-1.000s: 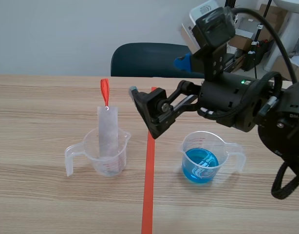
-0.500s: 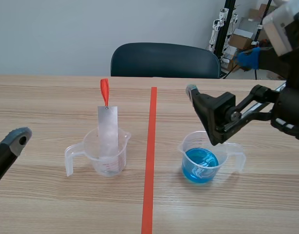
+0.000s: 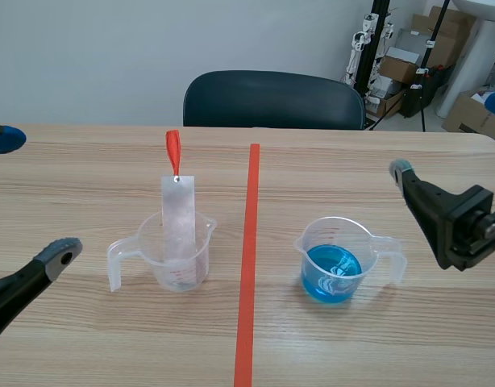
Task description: Do the redox reaction experiment. return to the home posture
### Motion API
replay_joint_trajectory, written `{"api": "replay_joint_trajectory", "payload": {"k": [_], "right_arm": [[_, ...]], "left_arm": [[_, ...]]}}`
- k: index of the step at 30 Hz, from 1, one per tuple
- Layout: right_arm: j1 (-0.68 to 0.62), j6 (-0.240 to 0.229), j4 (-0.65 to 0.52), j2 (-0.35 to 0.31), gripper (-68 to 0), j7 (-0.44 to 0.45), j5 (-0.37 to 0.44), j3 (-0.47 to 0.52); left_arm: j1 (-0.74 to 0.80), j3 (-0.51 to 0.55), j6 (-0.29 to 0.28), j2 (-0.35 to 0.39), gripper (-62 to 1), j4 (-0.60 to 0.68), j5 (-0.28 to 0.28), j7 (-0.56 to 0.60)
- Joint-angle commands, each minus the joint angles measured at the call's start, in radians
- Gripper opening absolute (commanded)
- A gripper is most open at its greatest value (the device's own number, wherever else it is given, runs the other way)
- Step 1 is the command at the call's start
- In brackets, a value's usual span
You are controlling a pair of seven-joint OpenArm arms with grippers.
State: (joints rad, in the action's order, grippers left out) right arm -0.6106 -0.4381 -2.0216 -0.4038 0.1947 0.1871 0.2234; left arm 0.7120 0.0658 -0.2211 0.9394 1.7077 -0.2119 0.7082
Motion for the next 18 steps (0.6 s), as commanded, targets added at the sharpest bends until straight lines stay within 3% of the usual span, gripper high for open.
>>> {"api": "replay_joint_trajectory", "payload": {"k": [1, 9, 13, 18], "right_arm": [[-0.003, 0.008, -0.041, -0.040, 0.4, 0.014, 0.014, 0.000], [-0.047, 0.053, -0.098, -0.076, 0.4, 0.011, 0.015, 0.000], [-0.107, 0.059, -0.129, -0.109, 0.4, 0.011, 0.027, 0.000], [-0.181, 0.101, -0.135, -0.121, 0.4, 0.023, 0.026, 0.000]], "left_arm": [[0.002, 0.009, 0.001, -0.005, 1.4, 0.001, -0.014, 0.012], [0.002, 0.002, 0.002, 0.020, 1.4, 0.001, -0.013, -0.003], [-0.012, 0.001, 0.031, 0.041, 1.4, 0.001, -0.013, -0.021], [-0.033, 0.000, 0.035, 0.042, 1.4, 0.001, -0.013, -0.074]]}}
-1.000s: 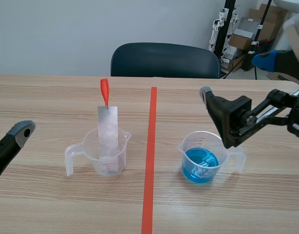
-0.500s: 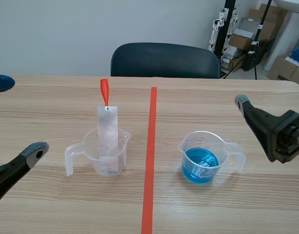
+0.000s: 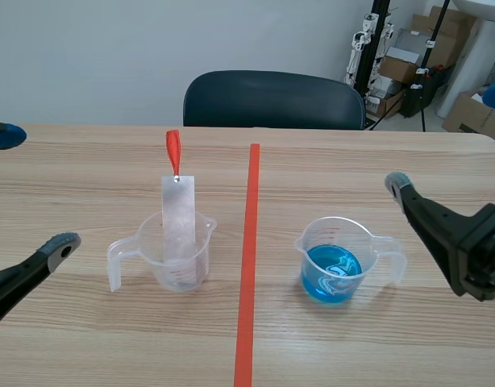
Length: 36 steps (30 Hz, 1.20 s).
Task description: Do the redox reaction experiment. return to the home posture
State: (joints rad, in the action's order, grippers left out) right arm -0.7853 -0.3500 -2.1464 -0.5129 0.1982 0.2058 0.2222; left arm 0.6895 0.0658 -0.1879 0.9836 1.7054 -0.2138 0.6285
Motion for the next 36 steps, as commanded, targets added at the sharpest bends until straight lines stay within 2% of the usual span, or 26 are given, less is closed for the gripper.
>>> {"api": "replay_joint_trajectory", "payload": {"k": [1, 4, 7, 12, 36], "right_arm": [[-0.020, 0.014, -0.010, -0.020, 0.4, 0.026, 0.007, 0.001], [-0.057, 0.022, -0.010, -0.044, 0.4, 0.039, 0.008, 0.001], [-0.068, 0.027, -0.010, -0.043, 0.4, 0.036, 0.007, 0.001], [-0.068, 0.071, -0.010, -0.043, 0.4, 0.033, 0.007, 0.001], [-0.067, 0.074, -0.010, -0.043, 0.4, 0.033, 0.007, 0.001]], "left_arm": [[-0.016, 0.000, 0.002, -0.002, 1.4, 0.003, -0.011, 0.001], [-0.040, 0.000, 0.005, 0.004, 1.4, -0.004, -0.010, -0.014], [-0.062, 0.000, 0.006, 0.003, 1.4, -0.004, -0.010, -0.083], [-0.064, 0.000, 0.006, 0.003, 1.4, -0.004, -0.007, -0.105], [-0.064, 0.000, 0.006, 0.003, 1.4, -0.004, -0.007, -0.106]]}}
